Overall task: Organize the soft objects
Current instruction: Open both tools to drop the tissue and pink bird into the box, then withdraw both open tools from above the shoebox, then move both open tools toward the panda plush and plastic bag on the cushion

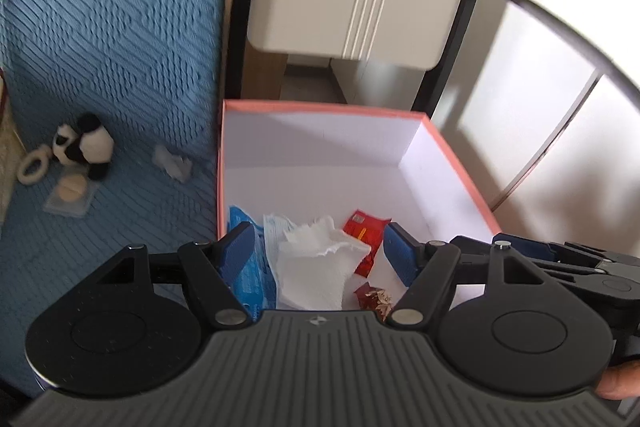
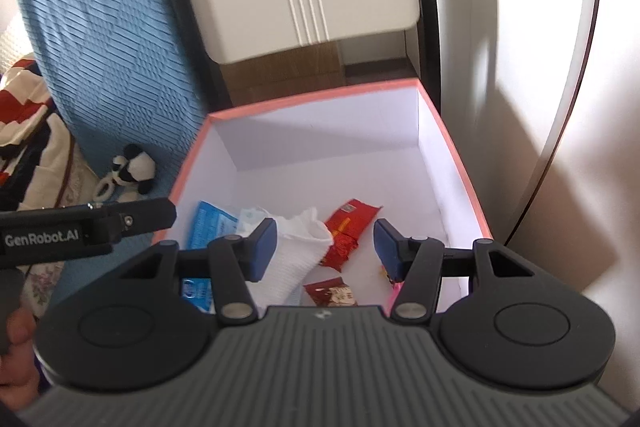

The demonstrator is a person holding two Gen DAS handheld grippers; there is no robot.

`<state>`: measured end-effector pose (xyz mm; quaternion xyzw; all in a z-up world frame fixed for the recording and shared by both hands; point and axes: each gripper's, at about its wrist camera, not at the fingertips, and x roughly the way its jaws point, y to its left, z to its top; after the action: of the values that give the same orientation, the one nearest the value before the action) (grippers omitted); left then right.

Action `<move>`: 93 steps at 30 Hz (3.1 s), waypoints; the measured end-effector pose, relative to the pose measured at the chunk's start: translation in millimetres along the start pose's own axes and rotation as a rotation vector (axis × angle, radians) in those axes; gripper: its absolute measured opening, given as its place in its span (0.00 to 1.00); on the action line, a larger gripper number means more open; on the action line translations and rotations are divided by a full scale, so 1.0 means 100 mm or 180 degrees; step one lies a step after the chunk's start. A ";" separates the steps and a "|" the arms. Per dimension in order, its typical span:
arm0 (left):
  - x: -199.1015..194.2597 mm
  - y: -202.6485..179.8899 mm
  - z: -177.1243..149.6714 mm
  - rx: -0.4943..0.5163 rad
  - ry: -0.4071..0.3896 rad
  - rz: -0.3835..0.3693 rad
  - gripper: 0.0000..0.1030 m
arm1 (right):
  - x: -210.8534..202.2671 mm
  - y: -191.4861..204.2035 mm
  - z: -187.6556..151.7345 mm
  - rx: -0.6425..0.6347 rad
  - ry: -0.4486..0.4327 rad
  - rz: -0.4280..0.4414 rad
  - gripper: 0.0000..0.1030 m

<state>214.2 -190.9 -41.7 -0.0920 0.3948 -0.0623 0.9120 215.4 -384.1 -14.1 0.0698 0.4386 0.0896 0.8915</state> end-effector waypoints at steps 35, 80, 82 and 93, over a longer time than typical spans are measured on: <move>-1.12 1.33 -0.63 0.0005 -0.0574 0.0220 0.74 | -0.54 1.37 -0.46 -0.0252 -0.0345 0.0139 0.55; -0.12 2.45 -0.74 0.0002 -0.0280 0.0531 0.74 | 0.39 2.31 -0.87 -0.0739 -0.0509 0.0262 0.55; -0.04 2.48 -0.68 -0.0008 -0.0262 0.0521 0.74 | 0.48 2.33 -0.81 -0.0790 -0.0500 0.0262 0.55; 0.41 2.85 -0.24 -0.0017 -0.0176 0.0657 0.74 | 0.97 2.51 -0.56 -0.1007 -0.0405 0.0280 0.54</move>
<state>236.2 77.1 -148.7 -0.0550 0.3770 0.0356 0.9239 204.3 -115.3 -71.7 -0.0466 0.3582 0.1918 0.9126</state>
